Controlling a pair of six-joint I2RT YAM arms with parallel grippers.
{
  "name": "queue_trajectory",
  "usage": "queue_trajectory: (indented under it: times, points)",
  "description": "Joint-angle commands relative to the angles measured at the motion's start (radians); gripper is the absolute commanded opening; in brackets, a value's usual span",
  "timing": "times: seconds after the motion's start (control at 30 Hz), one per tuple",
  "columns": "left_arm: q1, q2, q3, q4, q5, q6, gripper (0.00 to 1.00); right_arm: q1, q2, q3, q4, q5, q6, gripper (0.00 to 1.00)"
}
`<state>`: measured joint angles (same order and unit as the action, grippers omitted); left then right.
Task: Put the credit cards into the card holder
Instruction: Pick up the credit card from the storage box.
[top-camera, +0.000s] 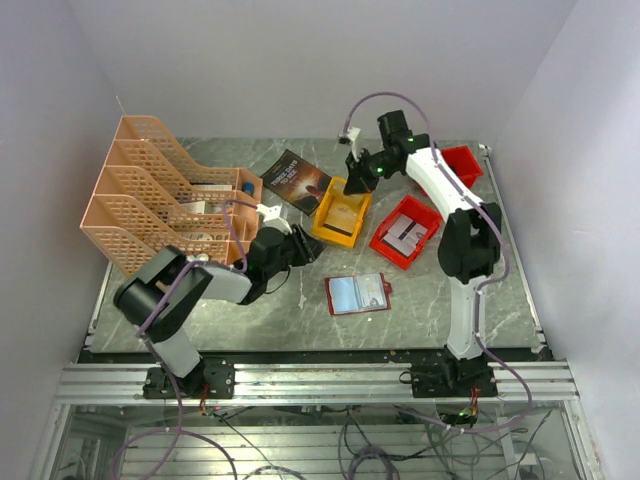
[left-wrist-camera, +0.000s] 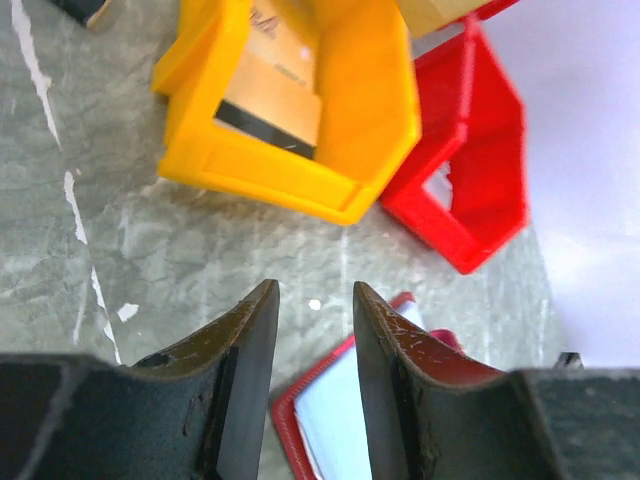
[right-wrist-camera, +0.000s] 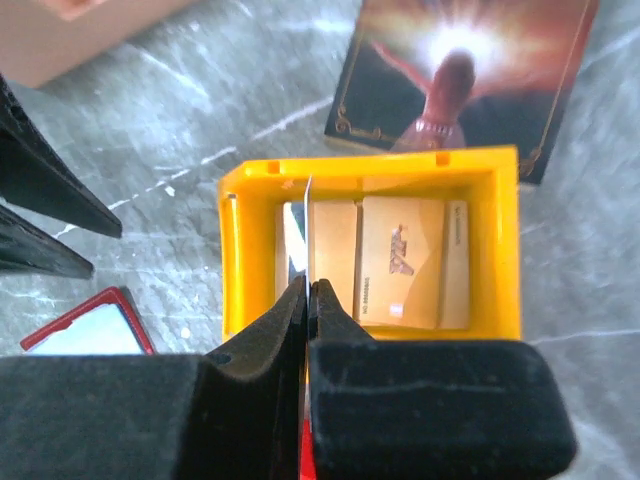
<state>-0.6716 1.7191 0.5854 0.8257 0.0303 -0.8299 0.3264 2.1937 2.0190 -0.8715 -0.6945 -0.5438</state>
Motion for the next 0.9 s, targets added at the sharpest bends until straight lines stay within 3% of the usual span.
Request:
queue_trajectory:
  times: [0.0, 0.07, 0.23, 0.37, 0.5, 0.6, 0.87]
  points:
    - [0.006, -0.156, -0.06, 0.071, -0.002, 0.079, 0.47, -0.025, -0.139, -0.081, 0.096, -0.194, -0.113, 0.0]
    - [0.007, -0.236, -0.094, 0.064, -0.004, 0.102, 0.47, -0.03, -0.22, -0.149, 0.11, -0.275, -0.256, 0.0]
    - [0.007, -0.485, -0.19, -0.002, -0.012, 0.173, 0.48, -0.028, -0.436, -0.379, 0.084, -0.397, -0.823, 0.0]
    - [0.006, -0.697, -0.272, -0.088, -0.029, 0.23, 0.48, -0.015, -0.473, -0.39, -0.079, -0.331, -1.168, 0.0]
    - [0.005, -0.893, -0.317, -0.168, -0.028, 0.308, 0.48, 0.014, -0.511, -0.39, -0.191, -0.153, -1.405, 0.0]
    - [0.004, -0.984, -0.344, -0.173, 0.012, 0.353, 0.48, 0.016, -0.524, -0.332, -0.242, -0.082, -1.453, 0.0]
    - [0.002, -1.028, -0.461, 0.122, 0.101, 0.383, 0.48, 0.025, -0.583, -0.298, -0.31, -0.056, -1.571, 0.0]
